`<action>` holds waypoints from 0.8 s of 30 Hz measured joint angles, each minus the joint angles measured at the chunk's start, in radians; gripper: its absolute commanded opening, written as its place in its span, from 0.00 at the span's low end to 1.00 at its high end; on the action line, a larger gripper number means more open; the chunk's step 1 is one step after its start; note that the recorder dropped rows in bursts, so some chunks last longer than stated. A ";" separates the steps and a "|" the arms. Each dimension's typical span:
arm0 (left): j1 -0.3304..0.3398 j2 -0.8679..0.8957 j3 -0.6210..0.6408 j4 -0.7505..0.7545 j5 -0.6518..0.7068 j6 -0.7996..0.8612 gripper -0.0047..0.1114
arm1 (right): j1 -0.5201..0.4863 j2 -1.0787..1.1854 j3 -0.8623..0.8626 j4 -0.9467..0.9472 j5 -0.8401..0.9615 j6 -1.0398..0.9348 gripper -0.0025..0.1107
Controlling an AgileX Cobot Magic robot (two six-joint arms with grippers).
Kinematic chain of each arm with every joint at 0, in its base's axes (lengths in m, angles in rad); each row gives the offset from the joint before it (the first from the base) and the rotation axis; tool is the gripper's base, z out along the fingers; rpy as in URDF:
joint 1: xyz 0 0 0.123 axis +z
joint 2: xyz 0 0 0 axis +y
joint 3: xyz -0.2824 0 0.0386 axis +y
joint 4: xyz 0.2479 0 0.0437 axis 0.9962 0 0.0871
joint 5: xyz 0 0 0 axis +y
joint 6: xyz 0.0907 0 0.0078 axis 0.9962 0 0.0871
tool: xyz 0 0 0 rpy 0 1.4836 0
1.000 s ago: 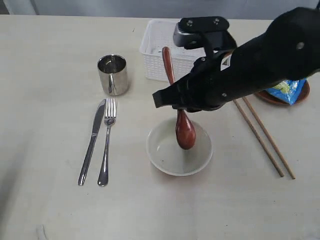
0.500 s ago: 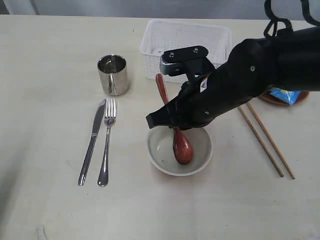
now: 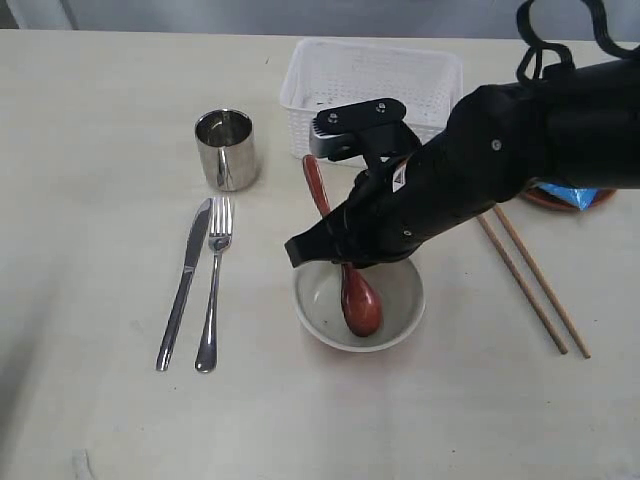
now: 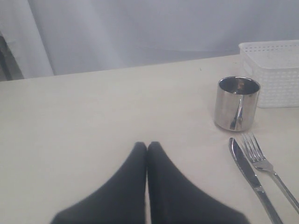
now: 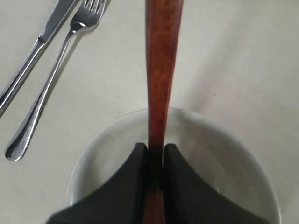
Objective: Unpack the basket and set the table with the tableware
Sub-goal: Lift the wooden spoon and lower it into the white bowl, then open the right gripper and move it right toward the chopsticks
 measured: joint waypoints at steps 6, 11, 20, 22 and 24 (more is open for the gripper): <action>0.000 0.000 0.000 0.000 0.000 0.000 0.04 | 0.000 0.015 0.000 0.000 0.015 0.004 0.02; 0.000 0.000 0.000 0.000 0.000 0.000 0.04 | 0.000 0.018 0.000 -0.024 0.015 0.014 0.02; 0.000 0.000 0.000 0.000 0.000 0.000 0.04 | 0.000 0.018 0.000 -0.072 0.022 0.063 0.34; 0.000 0.000 0.000 0.000 0.000 0.000 0.04 | 0.000 0.018 0.000 -0.073 0.022 0.063 0.40; 0.000 0.000 0.000 0.000 0.000 0.000 0.04 | 0.000 0.018 0.000 -0.075 0.022 0.065 0.41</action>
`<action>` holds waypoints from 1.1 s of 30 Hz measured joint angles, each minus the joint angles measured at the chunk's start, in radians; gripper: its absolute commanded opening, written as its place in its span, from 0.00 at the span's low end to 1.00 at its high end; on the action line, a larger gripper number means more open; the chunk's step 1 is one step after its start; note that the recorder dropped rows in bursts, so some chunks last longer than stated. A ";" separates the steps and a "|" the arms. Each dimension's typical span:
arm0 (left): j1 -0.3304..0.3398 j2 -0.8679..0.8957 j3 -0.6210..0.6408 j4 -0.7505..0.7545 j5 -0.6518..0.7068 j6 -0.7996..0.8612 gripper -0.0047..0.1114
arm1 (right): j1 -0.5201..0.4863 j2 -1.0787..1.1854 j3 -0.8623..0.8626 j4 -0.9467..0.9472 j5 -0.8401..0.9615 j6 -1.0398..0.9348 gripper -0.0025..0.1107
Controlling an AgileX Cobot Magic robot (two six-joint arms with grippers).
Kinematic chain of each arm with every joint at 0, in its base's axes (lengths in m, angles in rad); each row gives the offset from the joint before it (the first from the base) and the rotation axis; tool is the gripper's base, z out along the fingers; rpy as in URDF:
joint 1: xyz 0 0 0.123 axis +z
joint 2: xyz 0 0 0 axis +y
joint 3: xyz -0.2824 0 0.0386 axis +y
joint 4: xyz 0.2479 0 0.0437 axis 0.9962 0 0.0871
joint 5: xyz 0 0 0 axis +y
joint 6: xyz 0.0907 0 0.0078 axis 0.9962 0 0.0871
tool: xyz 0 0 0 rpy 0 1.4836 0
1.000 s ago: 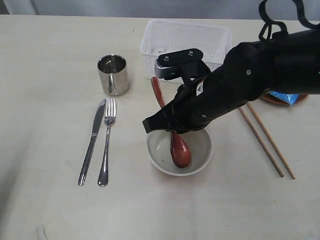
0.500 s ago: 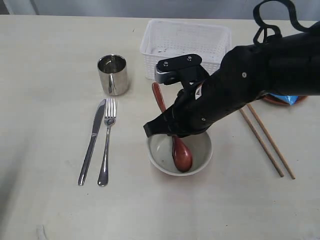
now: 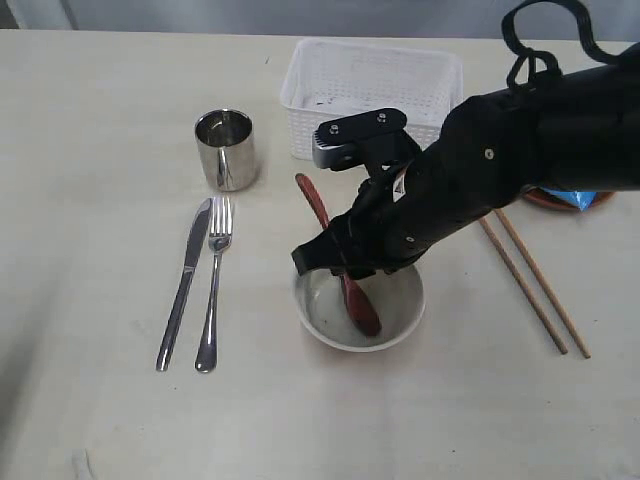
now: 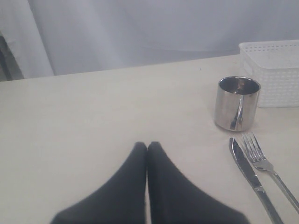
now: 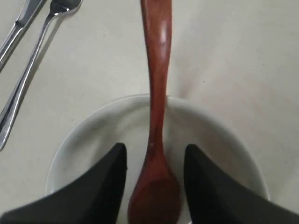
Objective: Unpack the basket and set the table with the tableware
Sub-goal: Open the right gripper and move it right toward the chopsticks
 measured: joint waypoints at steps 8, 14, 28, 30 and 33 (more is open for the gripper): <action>0.000 0.000 0.000 0.000 0.000 0.000 0.04 | 0.000 -0.004 0.000 0.000 0.003 0.002 0.41; 0.000 0.000 0.000 0.000 0.000 0.000 0.04 | 0.000 -0.117 0.000 -0.017 0.025 0.002 0.41; 0.000 0.000 0.000 0.000 0.000 0.000 0.04 | -0.199 -0.369 0.000 -0.303 0.263 0.191 0.17; 0.000 0.000 0.000 0.000 0.000 0.000 0.04 | -0.220 -0.354 0.000 -0.323 0.286 0.198 0.17; 0.000 0.000 0.000 0.000 0.000 0.000 0.04 | -0.225 -0.306 0.000 -0.368 0.318 0.202 0.17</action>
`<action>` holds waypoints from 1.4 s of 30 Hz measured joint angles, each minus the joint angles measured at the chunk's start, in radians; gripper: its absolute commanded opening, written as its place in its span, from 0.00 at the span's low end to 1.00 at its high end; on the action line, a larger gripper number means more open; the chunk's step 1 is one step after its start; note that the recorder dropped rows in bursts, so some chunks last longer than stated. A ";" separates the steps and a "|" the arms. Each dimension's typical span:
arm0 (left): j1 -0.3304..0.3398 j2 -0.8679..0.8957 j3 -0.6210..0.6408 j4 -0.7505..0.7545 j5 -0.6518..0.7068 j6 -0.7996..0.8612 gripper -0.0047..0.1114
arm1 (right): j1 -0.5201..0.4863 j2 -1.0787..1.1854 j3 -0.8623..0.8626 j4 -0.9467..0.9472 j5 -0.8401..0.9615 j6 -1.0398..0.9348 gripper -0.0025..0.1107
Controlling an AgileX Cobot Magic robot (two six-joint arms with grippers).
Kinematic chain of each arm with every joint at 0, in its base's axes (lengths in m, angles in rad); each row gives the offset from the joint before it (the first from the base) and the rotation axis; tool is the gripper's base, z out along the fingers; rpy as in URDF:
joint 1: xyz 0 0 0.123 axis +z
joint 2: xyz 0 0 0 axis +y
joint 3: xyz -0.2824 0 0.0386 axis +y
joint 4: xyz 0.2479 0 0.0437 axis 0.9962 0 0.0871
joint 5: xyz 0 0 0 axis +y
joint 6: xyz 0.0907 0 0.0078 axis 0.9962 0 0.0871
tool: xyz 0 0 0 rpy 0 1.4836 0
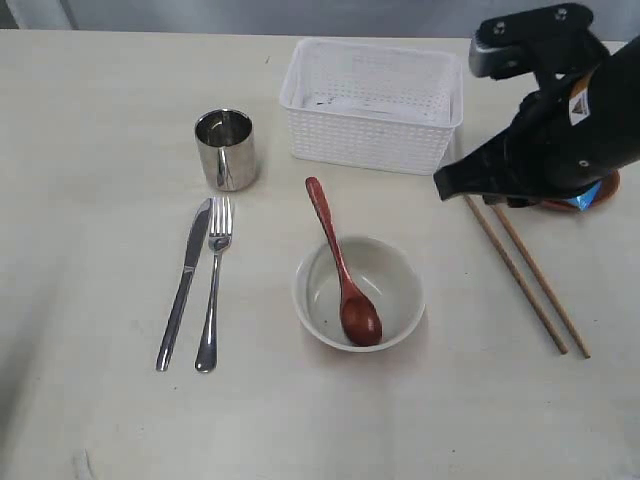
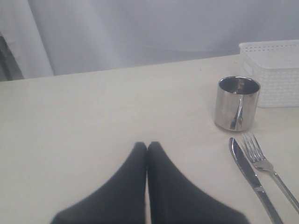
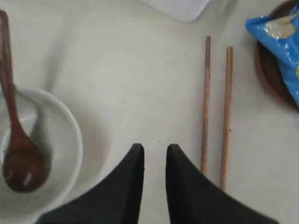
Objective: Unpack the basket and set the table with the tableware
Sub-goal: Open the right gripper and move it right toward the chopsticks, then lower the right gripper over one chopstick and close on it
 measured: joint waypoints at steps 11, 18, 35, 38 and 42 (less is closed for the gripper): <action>0.000 0.000 0.000 0.000 0.000 0.000 0.04 | 0.000 0.201 0.000 -0.167 0.045 0.105 0.44; 0.000 0.000 0.000 0.000 0.000 0.000 0.04 | 0.000 0.306 0.000 -0.219 0.045 0.130 0.42; 0.000 0.000 0.000 0.000 0.000 0.000 0.04 | -0.110 0.414 0.000 -0.124 -0.088 -0.069 0.42; 0.000 0.000 0.000 0.000 0.000 0.000 0.04 | -0.110 0.433 0.000 -0.123 -0.122 -0.090 0.42; 0.000 0.000 0.000 0.000 0.000 0.000 0.04 | -0.114 0.437 -0.009 -0.121 -0.158 -0.113 0.42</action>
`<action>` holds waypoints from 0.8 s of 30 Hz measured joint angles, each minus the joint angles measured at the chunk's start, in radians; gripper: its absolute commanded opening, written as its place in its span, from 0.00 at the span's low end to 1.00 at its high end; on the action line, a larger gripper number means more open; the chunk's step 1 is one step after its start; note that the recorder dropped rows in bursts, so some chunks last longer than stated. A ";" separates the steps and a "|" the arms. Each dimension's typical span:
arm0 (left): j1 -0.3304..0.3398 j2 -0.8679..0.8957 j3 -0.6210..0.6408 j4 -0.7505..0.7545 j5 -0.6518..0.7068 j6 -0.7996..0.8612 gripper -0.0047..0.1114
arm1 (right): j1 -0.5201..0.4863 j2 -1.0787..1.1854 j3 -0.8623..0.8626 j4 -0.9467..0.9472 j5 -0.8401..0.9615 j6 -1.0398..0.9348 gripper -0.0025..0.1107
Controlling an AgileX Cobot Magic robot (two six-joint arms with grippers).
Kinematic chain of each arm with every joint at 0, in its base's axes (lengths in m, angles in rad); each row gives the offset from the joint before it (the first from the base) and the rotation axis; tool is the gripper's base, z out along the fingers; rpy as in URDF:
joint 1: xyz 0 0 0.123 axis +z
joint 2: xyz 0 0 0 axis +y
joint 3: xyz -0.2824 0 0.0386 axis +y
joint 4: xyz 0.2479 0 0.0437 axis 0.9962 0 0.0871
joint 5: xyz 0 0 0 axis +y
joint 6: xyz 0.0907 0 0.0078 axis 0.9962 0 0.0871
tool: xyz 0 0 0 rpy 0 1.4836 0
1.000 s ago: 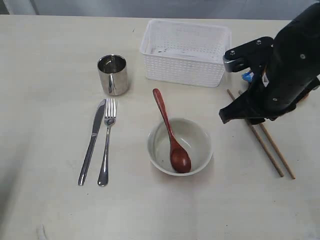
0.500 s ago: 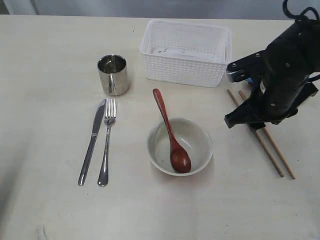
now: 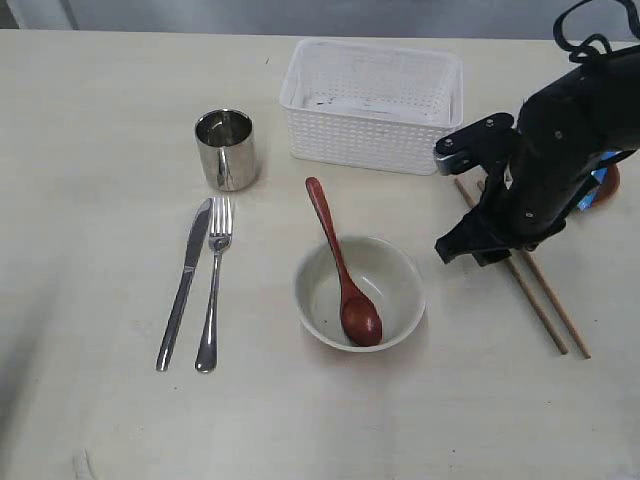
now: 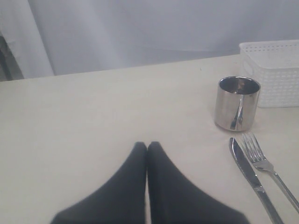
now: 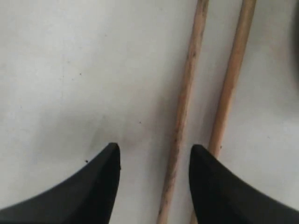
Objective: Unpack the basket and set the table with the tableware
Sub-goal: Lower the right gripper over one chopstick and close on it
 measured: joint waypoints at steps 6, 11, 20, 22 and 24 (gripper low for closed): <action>0.000 0.000 0.000 0.000 0.000 0.000 0.04 | -0.007 0.005 -0.008 -0.003 -0.021 -0.011 0.39; 0.000 0.000 0.000 0.000 0.000 0.000 0.04 | -0.028 0.034 -0.008 -0.003 -0.029 -0.013 0.38; 0.000 0.000 0.000 0.000 0.000 0.000 0.04 | -0.035 0.056 -0.015 -0.001 -0.041 -0.015 0.38; 0.000 0.000 0.000 0.000 0.000 0.000 0.04 | -0.035 0.065 -0.022 0.001 -0.035 -0.017 0.38; 0.000 0.000 0.000 0.000 0.000 0.000 0.04 | -0.035 0.077 -0.028 0.001 -0.029 -0.017 0.38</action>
